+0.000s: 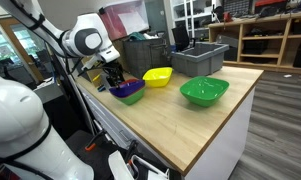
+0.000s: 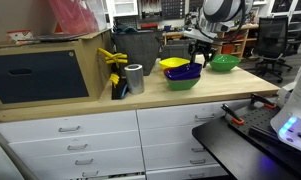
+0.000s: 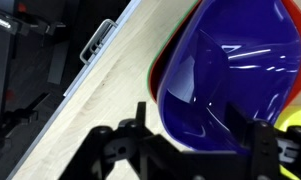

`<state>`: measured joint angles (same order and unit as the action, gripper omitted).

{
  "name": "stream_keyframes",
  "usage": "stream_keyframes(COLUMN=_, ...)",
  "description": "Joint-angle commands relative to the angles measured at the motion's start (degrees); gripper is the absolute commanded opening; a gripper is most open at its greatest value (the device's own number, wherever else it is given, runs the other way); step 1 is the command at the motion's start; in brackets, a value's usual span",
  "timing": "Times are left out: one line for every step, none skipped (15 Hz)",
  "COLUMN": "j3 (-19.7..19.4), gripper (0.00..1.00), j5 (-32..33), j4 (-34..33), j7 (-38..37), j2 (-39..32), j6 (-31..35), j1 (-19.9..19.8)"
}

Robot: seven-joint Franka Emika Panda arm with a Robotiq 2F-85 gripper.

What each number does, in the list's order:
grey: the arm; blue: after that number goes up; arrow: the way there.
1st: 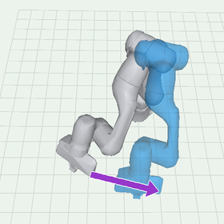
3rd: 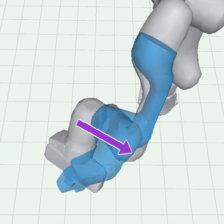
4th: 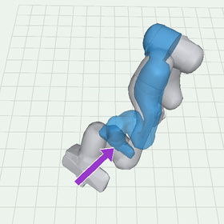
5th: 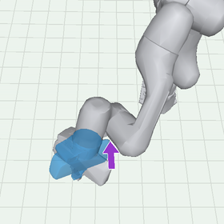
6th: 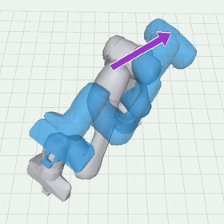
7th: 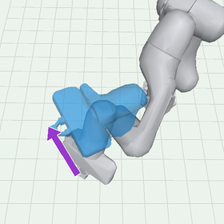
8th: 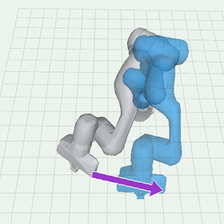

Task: Put the blue bowl inside the orange bowl

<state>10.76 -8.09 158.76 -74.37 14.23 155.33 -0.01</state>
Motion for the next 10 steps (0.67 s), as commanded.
stream_keyframes(j3=-2.6, gripper=1.0, j5=-0.9, j4=-0.4, j7=3.3, j2=4.3, j6=-3.7, j1=0.4)
stream_keyframes(j3=-3.2, gripper=1.0, j5=-0.8, j4=-0.7, j7=4.4, j2=4.6, j6=-4.6, j1=0.2)
stream_keyframes(j3=-4.0, gripper=0.75, j5=-0.6, j4=-0.9, j7=5.6, j2=4.4, j6=-5.1, j1=-0.3)
stream_keyframes(j3=-4.5, gripper=0.75, j5=-0.3, j4=-1.1, j7=6.4, j2=4.3, j6=-5.6, j1=-0.7)
stream_keyframes(j3=-4.9, gripper=0.71, j5=0.2, j4=-1.1, j7=7.1, j2=4.0, j6=-5.7, j1=-1.4)
stream_keyframes(j3=-5.2, gripper=0.65, j5=0.6, j4=-1.1, j7=7.7, j2=3.3, j6=-5.2, j1=-1.9)
stream_keyframes(j3=-5.3, gripper=0.55, j5=0.9, j4=-1.2, j7=8.0, j2=2.8, j6=-4.9, j1=-2.4)
stream_keyframes(j3=-5.4, gripper=0.48, j5=1.0, j4=-1.2, j7=8.6, j2=2.0, j6=-4.4, j1=-2.8)
stream_keyframes(j3=-5.4, gripper=0.39, j5=0.9, j4=-1.3, j7=9.1, j2=1.4, j6=-4.1, j1=-3.0)
stream_keyframes(j3=-5.3, gripper=0.33, j5=0.6, j4=-1.7, j7=9.1, j2=0.9, j6=-4.2, j1=-2.8)
